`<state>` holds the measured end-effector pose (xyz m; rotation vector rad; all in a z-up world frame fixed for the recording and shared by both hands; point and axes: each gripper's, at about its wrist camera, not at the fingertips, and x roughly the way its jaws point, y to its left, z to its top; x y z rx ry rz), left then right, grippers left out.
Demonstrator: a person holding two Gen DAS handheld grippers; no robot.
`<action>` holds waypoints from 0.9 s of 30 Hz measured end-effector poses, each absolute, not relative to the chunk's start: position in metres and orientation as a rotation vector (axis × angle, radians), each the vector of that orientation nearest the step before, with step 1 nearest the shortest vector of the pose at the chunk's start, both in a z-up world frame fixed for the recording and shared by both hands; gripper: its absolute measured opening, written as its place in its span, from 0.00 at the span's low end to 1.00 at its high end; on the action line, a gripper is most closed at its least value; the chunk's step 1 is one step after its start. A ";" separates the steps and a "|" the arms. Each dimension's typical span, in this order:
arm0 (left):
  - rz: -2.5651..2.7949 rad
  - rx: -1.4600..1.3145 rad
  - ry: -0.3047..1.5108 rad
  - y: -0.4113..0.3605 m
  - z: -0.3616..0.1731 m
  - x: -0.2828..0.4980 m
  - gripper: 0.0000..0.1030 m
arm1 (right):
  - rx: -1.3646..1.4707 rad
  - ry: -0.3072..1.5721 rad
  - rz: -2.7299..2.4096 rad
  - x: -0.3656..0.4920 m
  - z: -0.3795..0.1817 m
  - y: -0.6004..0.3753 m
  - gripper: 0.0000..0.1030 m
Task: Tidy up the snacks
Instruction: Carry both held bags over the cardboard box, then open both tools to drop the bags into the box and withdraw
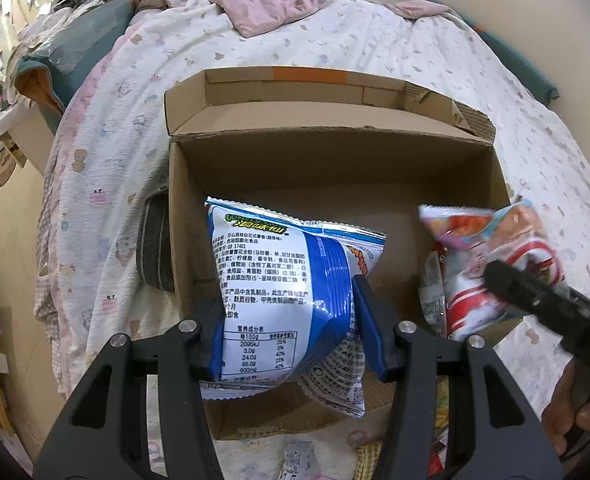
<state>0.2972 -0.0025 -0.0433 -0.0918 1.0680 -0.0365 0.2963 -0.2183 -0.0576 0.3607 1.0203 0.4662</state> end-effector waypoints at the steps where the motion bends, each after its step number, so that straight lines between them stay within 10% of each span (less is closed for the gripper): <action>1: -0.031 -0.076 1.062 -0.004 -0.043 0.297 0.48 | 0.350 1.029 0.470 0.297 -0.060 -0.214 0.57; 23: -0.004 -0.056 1.049 -0.005 -0.044 0.302 0.50 | 0.300 1.126 0.514 0.303 -0.079 -0.183 0.60; 27: -0.010 -0.049 1.040 -0.004 -0.042 0.300 0.70 | 0.302 1.130 0.512 0.303 -0.079 -0.183 0.60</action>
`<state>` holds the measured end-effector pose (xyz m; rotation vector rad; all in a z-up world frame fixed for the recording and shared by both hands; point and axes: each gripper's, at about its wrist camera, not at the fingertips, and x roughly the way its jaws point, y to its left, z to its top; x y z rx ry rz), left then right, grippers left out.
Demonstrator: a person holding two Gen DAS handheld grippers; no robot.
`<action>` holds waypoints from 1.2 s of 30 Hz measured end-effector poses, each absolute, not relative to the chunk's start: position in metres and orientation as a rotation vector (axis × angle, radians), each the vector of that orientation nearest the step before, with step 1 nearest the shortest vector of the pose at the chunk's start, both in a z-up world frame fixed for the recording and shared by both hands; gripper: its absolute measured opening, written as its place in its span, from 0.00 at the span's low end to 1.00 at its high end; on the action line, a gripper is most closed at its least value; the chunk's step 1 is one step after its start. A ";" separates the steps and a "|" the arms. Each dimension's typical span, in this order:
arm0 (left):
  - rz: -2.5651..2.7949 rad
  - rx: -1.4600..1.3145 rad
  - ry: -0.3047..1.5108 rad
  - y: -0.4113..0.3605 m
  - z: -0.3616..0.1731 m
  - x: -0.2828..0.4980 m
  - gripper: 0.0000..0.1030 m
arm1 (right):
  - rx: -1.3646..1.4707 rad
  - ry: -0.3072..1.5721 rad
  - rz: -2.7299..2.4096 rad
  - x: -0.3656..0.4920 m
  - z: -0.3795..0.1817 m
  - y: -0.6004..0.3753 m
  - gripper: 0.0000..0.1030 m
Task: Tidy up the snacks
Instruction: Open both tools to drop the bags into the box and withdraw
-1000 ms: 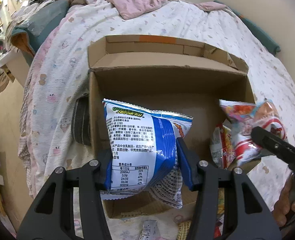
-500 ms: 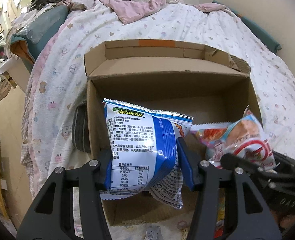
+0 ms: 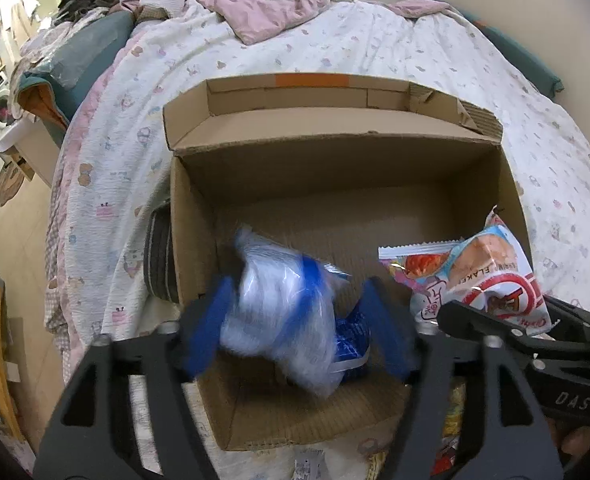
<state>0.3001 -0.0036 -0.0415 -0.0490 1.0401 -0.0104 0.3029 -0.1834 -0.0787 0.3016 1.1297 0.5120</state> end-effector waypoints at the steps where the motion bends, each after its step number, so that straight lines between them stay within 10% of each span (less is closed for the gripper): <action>1: -0.009 -0.051 1.030 -0.003 -0.040 0.299 0.75 | 0.301 1.129 0.512 0.303 -0.079 -0.184 0.60; 7: 0.003 -0.038 1.012 -0.003 -0.035 0.299 0.79 | 0.288 1.124 0.516 0.302 -0.076 -0.184 0.68; 11: 0.005 -0.039 1.017 -0.002 -0.036 0.299 0.79 | 0.276 1.085 0.501 0.301 -0.070 -0.188 0.93; 36: 0.014 -0.029 1.004 -0.004 -0.033 0.295 0.79 | 0.320 1.000 0.461 0.302 -0.053 -0.209 0.93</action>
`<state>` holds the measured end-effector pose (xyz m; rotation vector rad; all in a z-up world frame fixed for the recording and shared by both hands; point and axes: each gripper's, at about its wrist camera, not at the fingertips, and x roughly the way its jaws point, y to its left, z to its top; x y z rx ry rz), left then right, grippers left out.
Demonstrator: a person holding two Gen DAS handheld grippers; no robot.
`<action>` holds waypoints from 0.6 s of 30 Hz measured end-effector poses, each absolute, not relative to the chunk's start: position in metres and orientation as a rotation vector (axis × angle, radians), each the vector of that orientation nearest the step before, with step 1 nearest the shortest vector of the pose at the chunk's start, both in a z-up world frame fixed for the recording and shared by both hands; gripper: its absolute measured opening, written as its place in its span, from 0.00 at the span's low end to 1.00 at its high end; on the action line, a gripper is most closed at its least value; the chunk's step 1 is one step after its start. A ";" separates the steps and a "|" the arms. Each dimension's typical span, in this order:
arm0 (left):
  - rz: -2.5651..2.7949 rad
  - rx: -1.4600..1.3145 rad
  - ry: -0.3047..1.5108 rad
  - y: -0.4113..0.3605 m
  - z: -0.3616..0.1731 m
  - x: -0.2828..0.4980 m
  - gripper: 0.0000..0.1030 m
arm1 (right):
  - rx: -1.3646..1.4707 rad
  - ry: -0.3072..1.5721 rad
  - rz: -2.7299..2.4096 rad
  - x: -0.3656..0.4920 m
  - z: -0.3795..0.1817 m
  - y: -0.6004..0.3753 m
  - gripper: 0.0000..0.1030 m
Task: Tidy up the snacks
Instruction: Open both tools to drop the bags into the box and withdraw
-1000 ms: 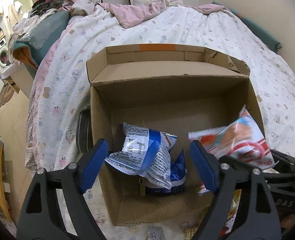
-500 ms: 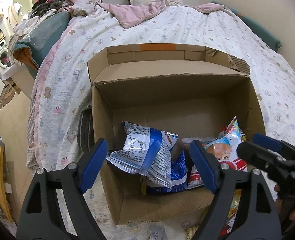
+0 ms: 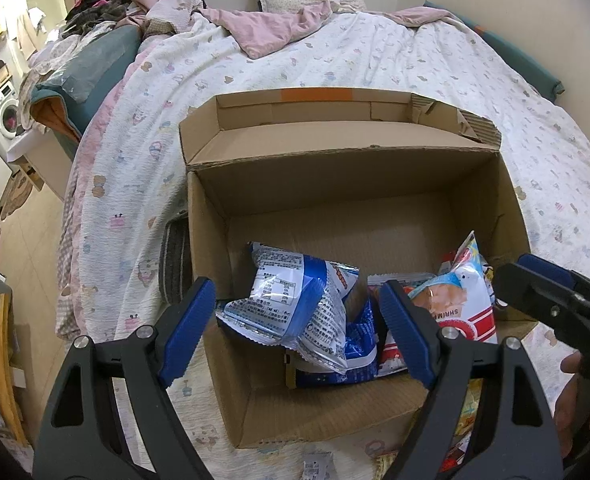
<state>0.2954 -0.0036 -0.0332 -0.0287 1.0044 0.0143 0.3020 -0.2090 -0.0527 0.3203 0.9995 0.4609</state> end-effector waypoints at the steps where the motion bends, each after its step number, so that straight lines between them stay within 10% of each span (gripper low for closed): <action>1: 0.015 -0.034 1.006 -0.003 -0.032 0.294 0.79 | 0.314 0.999 0.466 0.301 -0.052 -0.208 0.93; 18: -0.005 -0.081 1.011 0.000 -0.011 0.227 0.79 | 0.309 0.942 0.475 0.252 -0.019 -0.229 0.93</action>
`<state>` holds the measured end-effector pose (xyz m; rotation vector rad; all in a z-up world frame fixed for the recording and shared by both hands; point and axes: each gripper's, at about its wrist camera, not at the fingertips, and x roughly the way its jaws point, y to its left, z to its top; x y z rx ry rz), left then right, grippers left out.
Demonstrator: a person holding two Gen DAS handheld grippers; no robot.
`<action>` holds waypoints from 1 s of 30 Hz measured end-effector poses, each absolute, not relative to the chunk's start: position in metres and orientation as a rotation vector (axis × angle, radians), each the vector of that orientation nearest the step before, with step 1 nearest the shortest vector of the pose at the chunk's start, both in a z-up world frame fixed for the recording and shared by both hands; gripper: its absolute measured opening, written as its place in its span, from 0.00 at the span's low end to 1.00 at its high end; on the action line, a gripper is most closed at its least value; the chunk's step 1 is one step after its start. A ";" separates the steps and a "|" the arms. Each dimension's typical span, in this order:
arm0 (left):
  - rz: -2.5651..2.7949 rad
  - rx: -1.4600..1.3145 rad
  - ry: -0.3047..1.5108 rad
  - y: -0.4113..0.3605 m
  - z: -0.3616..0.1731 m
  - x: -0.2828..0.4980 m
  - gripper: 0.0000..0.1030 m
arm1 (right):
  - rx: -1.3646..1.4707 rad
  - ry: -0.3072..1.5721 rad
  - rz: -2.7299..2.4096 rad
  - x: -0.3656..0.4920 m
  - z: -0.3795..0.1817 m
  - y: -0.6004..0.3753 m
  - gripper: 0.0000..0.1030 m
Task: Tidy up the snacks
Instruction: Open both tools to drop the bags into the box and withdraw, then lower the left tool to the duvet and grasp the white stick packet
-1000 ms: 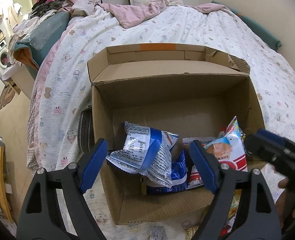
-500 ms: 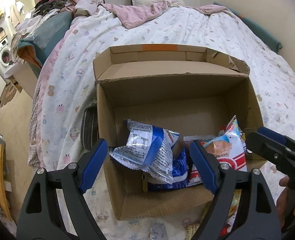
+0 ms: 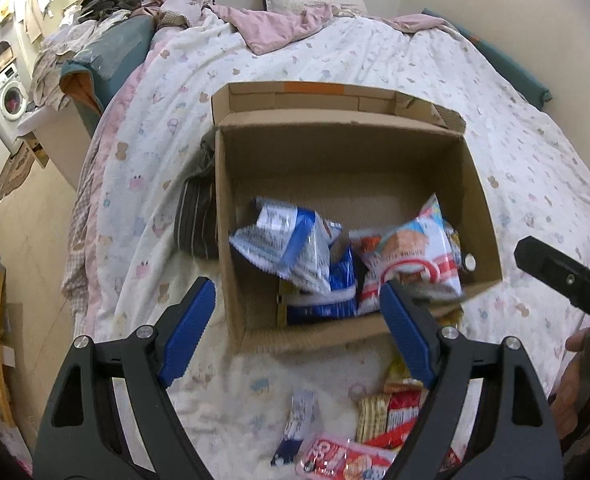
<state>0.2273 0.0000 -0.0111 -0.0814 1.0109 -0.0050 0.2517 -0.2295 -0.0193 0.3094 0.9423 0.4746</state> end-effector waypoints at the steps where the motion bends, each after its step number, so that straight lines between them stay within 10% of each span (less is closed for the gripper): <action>1: -0.005 -0.082 1.011 0.000 -0.011 0.224 0.79 | 0.306 0.942 0.473 0.249 -0.019 -0.231 0.93; 30: -0.030 -0.192 1.376 0.007 -0.116 0.172 0.76 | 0.347 1.072 0.300 0.174 -0.057 -0.300 0.93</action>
